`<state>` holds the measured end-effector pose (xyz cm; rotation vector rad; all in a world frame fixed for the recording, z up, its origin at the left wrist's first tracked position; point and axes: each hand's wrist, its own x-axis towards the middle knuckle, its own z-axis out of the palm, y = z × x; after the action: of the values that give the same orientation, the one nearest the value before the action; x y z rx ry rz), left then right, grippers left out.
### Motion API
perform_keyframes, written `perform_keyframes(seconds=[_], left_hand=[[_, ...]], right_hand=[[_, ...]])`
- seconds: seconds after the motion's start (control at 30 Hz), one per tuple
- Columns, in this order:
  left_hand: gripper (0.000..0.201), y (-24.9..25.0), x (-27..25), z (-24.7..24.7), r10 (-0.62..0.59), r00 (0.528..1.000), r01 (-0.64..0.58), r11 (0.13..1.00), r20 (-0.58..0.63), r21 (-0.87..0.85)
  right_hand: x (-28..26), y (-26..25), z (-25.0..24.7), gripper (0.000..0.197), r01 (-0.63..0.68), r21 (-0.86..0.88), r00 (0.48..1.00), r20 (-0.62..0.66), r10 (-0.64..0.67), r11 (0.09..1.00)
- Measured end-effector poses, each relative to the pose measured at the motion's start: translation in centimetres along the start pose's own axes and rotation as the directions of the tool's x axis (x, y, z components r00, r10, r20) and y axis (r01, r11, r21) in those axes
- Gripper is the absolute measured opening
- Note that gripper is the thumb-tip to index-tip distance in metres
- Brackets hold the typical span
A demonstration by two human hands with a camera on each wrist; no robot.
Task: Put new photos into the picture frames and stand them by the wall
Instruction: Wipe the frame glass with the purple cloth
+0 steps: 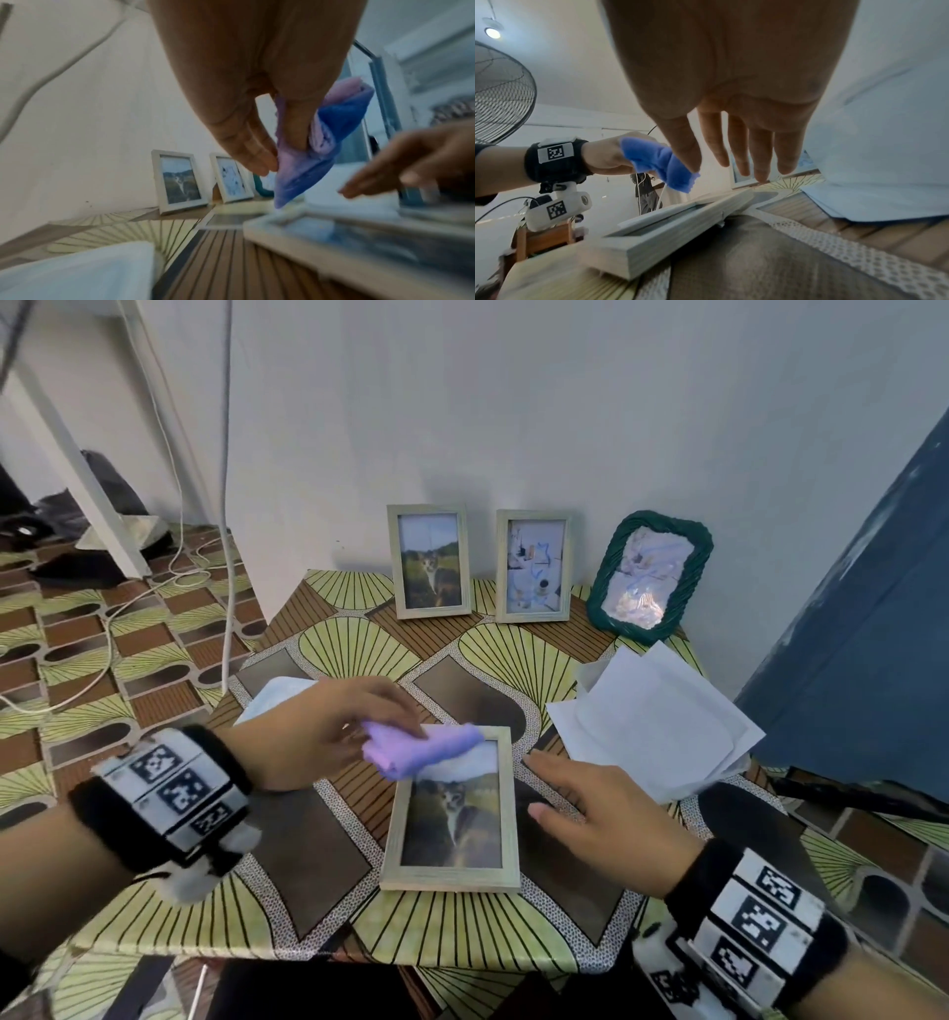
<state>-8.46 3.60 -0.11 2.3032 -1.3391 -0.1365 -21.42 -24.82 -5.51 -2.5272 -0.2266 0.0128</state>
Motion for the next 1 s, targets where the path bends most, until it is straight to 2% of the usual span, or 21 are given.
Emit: perform_keyframes(seconds=[0.07, 0.13, 0.2, 0.27, 0.33, 0.43, 0.5, 0.6, 0.7, 0.9, 1.0], left_hand=[[0.053, -0.3, -1.5, 0.8, 0.038, 0.989, -0.057, 0.99, 0.146, 0.132], [0.067, -0.6, -2.8, 1.8, 0.028, 0.933, -0.107, 0.973, 0.358, 0.204], [0.07, -0.8, -3.7, 2.4, -0.007, 0.888, -0.106, 0.97, 0.46, 0.219], [0.062, -0.6, -4.3, 2.5, -0.034, 0.876, -0.064, 0.98, 0.481, 0.187], [0.06, -0.2, -4.4, 2.8, -0.02, 0.874, -0.087, 0.977, 0.485, 0.197], [0.082, 0.4, -3.8, 4.1, -0.07, 0.831, -0.164, 0.918, 0.552, 0.362], [0.084, 0.4, -3.5, 5.1, -0.095, 0.808, -0.193, 0.89, 0.582, 0.414], [0.074, 0.5, -3.6, 5.2, 0.021, 0.826, -0.23, 0.925, 0.563, 0.302], [0.061, 0.7, -4.2, 4.9, 0.152, 0.815, -0.294, 0.94, 0.559, 0.172], [0.055, 1.0, -3.6, 5.2, 0.138, 0.78, -0.246, 0.964, 0.61, 0.097], [0.068, 1.2, -2.2, 5.6, 0.138, 0.76, -0.257, 0.961, 0.635, 0.1]], right_hand=[[0.3, -0.2, 0.3, 0.066, 0.052, 0.014, 0.994, 0.096, -0.053, 0.999], [0.5, 0.0, 0.8, 0.096, 0.043, -0.06, 0.961, 0.275, -0.025, 0.997], [0.8, 0.2, 1.3, 0.116, 0.044, -0.158, 0.923, 0.384, 0.02, 0.987], [1.2, 0.2, 1.6, 0.124, 0.081, -0.21, 0.912, 0.411, 0.013, 0.974], [1.7, 0.1, 1.8, 0.128, 0.103, -0.252, 0.903, 0.429, 0.016, 0.962], [2.4, 0.1, 2.1, 0.131, 0.094, -0.275, 0.885, 0.464, 0.046, 0.957], [2.5, 0.3, 2.1, 0.132, 0.097, -0.283, 0.881, 0.471, 0.05, 0.954], [2.5, 0.5, 2.0, 0.13, 0.118, -0.307, 0.879, 0.474, 0.044, 0.944], [2.6, 0.6, 1.9, 0.129, 0.139, -0.319, 0.875, 0.483, 0.035, 0.938], [2.7, 0.6, 1.9, 0.129, 0.153, -0.338, 0.869, 0.493, 0.036, 0.928], [2.7, 0.6, 1.9, 0.129, 0.163, -0.345, 0.876, 0.482, 0.026, 0.924]])
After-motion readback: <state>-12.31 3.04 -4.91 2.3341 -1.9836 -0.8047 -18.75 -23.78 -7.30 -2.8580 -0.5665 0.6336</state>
